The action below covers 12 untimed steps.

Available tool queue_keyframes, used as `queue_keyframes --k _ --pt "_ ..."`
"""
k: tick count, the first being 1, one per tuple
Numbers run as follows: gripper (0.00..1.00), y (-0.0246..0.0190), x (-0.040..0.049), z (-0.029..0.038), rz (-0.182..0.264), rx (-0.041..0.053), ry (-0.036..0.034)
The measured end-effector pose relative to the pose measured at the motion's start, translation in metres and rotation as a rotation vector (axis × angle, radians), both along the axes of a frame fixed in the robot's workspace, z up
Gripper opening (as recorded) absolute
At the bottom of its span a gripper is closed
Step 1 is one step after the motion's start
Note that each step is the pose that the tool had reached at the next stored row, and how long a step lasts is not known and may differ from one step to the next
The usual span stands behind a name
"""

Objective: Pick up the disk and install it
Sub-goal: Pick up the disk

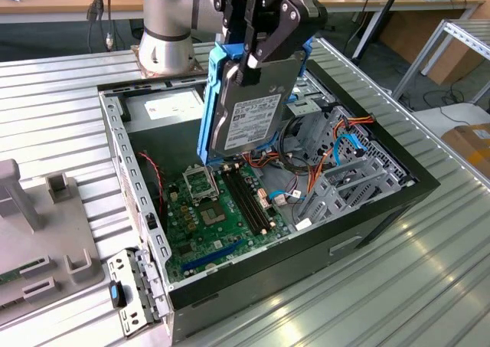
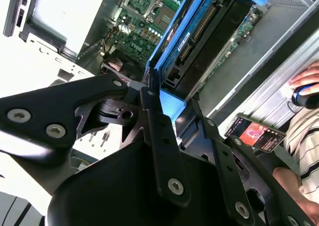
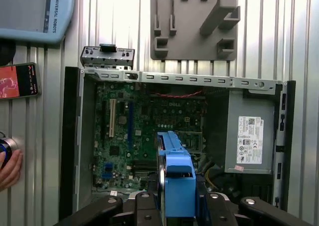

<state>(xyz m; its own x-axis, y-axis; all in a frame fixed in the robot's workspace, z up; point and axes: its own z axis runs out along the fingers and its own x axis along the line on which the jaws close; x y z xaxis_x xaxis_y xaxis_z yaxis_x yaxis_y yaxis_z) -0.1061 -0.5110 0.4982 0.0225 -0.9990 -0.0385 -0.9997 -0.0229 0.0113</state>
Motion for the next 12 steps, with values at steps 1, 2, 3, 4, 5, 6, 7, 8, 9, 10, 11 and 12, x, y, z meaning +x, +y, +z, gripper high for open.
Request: queue_keyframes --k 1,2,3,4,5,6,7,8,9,10,11,12 --pt "0.36 -0.0014 0.0000 0.0000 0.000 -0.0001 0.0000" --pt "0.36 -0.0014 0.0000 0.0000 0.000 -0.0001 0.0000" --pt "0.36 -0.0014 0.0000 0.0000 0.000 -0.0001 0.0000" --pt "0.36 -0.0014 0.0000 0.0001 0.000 -0.0001 0.0000" --pt "0.36 -0.0014 0.0000 0.0000 0.000 0.0000 0.0000" --pt "0.36 -0.0015 0.0000 0.0000 0.000 -0.0001 0.0000" --pt "0.36 -0.0015 0.0000 0.0000 0.000 0.0000 0.0000" --pt "0.36 -0.0015 0.0000 0.0000 0.000 0.0000 0.0000" --pt "0.36 -0.0015 0.0001 0.0000 0.000 -0.0001 0.0000" --pt "0.36 -0.0016 0.0005 0.0000 0.000 0.0000 0.0000" --pt "0.36 -0.0015 0.0024 0.0000 0.000 -0.0001 0.0000" --pt "0.36 -0.0015 0.0041 0.0000 0.000 -0.0001 0.0000"
